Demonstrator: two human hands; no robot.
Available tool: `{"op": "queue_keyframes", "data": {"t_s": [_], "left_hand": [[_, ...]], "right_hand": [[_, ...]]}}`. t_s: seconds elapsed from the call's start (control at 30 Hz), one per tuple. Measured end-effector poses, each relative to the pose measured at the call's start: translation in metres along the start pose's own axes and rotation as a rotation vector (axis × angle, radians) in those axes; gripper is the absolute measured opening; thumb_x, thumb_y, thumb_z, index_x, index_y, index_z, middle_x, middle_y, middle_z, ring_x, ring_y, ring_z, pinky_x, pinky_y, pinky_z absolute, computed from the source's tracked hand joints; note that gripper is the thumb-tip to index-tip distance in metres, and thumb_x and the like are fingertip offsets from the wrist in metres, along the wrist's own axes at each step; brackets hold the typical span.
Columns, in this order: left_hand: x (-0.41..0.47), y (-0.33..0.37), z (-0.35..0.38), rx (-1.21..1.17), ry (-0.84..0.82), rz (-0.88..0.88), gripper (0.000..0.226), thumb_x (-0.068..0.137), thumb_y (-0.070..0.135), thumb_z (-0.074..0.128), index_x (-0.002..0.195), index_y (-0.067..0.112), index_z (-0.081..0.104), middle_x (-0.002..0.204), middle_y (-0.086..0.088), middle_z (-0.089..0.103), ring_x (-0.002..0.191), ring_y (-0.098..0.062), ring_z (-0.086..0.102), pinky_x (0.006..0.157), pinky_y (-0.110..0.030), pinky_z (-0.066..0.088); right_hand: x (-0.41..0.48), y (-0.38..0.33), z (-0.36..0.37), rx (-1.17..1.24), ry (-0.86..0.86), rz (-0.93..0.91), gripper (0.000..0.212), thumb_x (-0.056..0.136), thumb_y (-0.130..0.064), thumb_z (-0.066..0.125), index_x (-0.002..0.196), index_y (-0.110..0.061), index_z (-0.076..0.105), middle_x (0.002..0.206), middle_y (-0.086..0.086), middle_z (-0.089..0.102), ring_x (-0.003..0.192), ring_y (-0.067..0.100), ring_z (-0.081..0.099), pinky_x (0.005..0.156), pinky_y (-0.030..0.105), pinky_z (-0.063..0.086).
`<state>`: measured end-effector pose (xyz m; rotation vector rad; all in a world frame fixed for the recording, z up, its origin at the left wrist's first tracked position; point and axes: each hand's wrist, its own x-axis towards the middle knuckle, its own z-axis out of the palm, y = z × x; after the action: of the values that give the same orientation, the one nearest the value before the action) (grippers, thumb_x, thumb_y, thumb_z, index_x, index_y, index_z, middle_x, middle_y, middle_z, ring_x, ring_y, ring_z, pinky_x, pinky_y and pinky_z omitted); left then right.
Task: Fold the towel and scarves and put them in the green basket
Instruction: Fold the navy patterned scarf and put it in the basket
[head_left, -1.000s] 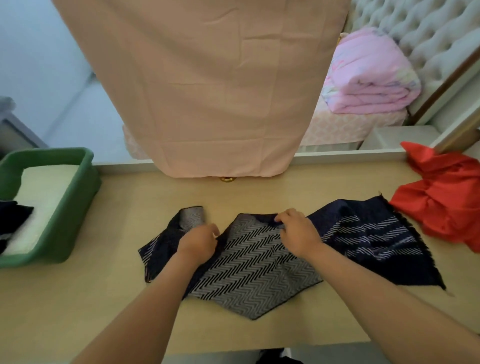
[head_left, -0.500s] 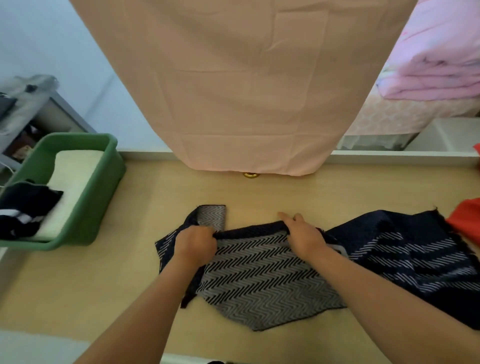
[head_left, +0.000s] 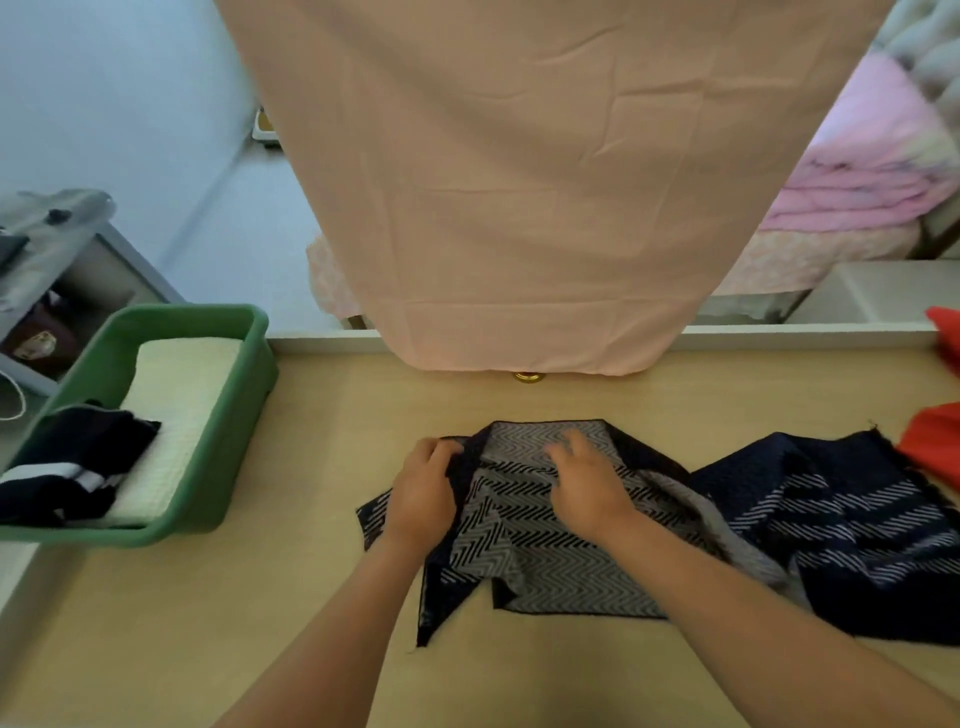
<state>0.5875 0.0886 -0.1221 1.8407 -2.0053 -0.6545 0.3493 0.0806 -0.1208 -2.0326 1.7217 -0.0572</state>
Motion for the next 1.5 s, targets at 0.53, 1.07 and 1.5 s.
{"op": "queue_keyframes", "data": {"t_s": [0.53,1.07,1.5], "left_hand": [[-0.021,-0.079,-0.052,-0.158,-0.112,0.039,0.029,0.098,0.008,0.041,0.119,0.016,0.059,0.11,0.002,0.059,0.101,-0.018,0.057,0.085,-0.027,0.044],[0.022,-0.081,-0.071,0.0,-0.016,0.186,0.005,0.091,0.019,0.052,0.094,0.023,0.053,0.096,0.003,0.052,0.077,-0.026,0.059,0.062,-0.034,0.045],[0.0,-0.045,-0.011,-0.028,-0.27,-0.344,0.021,0.093,0.033,0.051,0.077,0.02,0.051,0.08,0.0,0.064,0.074,-0.021,0.061,0.061,-0.033,0.049]], "right_hand": [[-0.01,-0.109,0.026,0.33,-0.165,0.154,0.026,0.103,-0.024,0.047,0.084,-0.013,0.061,0.085,0.01,0.061,0.084,0.031,0.06,0.065,0.034,0.037],[-0.004,-0.119,0.025,-0.207,0.145,0.178,0.06,0.084,-0.008,0.06,0.139,-0.023,0.042,0.132,0.006,0.04,0.123,0.027,0.04,0.099,0.035,0.035],[0.011,-0.091,0.061,-0.179,-0.075,0.153,0.058,0.091,-0.009,0.054,0.145,-0.025,0.042,0.163,0.003,0.019,0.143,0.025,0.03,0.117,0.04,0.025]]}}
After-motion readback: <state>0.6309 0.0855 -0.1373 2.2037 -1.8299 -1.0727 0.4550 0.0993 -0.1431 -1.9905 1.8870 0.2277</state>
